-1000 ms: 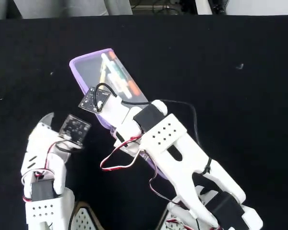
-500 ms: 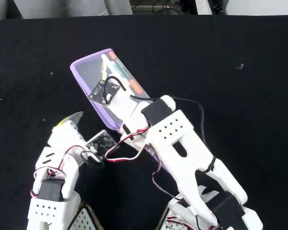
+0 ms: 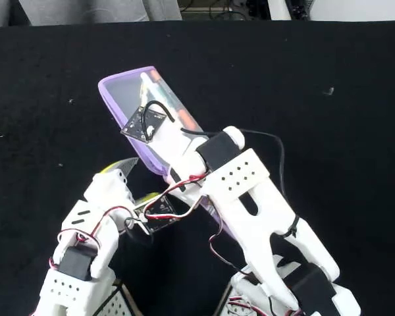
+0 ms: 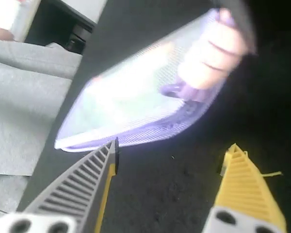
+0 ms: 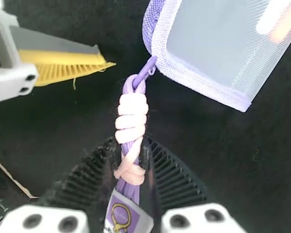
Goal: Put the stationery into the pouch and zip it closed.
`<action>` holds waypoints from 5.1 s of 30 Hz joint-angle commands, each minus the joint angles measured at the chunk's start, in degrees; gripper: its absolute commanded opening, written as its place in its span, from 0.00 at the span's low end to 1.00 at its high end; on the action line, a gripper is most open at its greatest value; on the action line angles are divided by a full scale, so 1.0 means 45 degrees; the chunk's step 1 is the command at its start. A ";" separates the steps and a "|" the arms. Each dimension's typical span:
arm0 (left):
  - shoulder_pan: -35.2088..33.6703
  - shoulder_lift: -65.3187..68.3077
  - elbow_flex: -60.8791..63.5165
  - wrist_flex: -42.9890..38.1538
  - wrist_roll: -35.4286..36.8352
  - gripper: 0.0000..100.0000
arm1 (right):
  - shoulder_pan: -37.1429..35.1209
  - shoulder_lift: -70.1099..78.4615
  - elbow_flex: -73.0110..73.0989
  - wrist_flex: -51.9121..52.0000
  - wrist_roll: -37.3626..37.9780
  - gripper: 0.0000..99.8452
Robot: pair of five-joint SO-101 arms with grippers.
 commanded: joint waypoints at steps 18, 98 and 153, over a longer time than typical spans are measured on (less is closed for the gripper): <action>0.0322 -0.0020 0.0342 -0.1446 -0.0020 0.26 | 0.0176 -0.0752 -0.0889 0.0137 0.0156 0.01; -0.2589 0.1192 0.0420 -0.5118 0.3243 0.03 | 0.6681 -0.0615 -0.3800 -0.2794 0.0195 0.01; -0.3077 0.0488 0.0361 -0.1328 0.3263 0.03 | 0.8381 0.4210 0.4737 -0.7795 0.5587 0.18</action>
